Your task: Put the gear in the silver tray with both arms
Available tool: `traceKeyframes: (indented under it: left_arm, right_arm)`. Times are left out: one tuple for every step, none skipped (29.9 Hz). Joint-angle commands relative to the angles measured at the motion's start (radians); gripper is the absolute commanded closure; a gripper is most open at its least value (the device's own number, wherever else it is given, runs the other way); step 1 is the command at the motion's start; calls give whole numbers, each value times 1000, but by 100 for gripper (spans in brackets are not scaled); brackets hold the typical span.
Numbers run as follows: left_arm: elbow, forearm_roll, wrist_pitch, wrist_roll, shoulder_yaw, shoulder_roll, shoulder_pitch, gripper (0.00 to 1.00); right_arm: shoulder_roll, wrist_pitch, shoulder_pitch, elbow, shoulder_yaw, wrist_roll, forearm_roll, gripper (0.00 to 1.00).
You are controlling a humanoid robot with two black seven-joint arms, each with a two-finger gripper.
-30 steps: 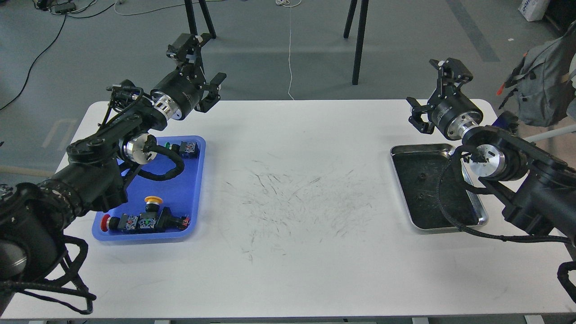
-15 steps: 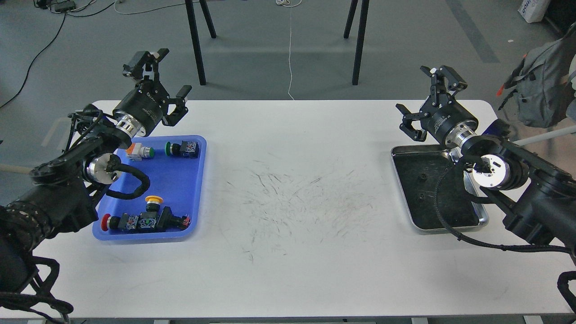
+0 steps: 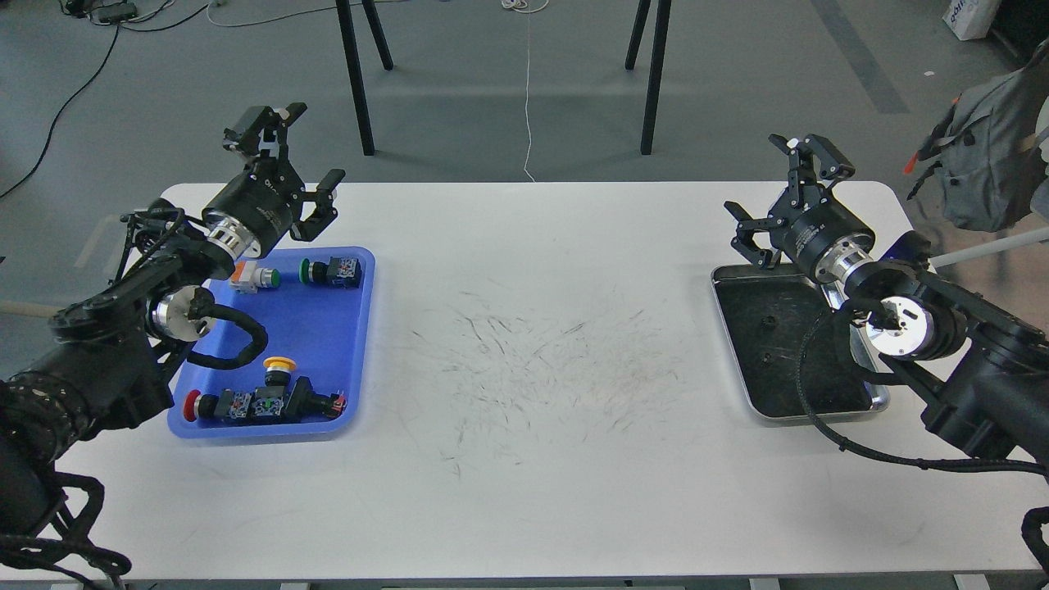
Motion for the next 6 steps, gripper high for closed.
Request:
traceKeyframes:
  left_arm:
    - [15,-1,0,-3,-3,2,2,0]
    - [17,-2,0,-3,-3,2,5,0]
    - [17,-2,0,-1,-5,2,6,0]
    - [18,-2,0,-1,-5,1,6,0]
    - [22,-2,0,-1,-5,-1,6,0]
    - [25,-2,0,-1,-5,-2,6,0]
  right_arm:
    - [-1,7,3,-2,-1,1,0,1]
    - [-1,9,3,-2,-1,1,0,1]
    - [-1,9,5,-3,-1,1,-3,0]
    - [-1,9,3,-5,-1,1,-3,1]
    - [-1,7,2,-5,-1,2,-5,0]
    - [-1,6,2,-5,-4,2,-11,1]
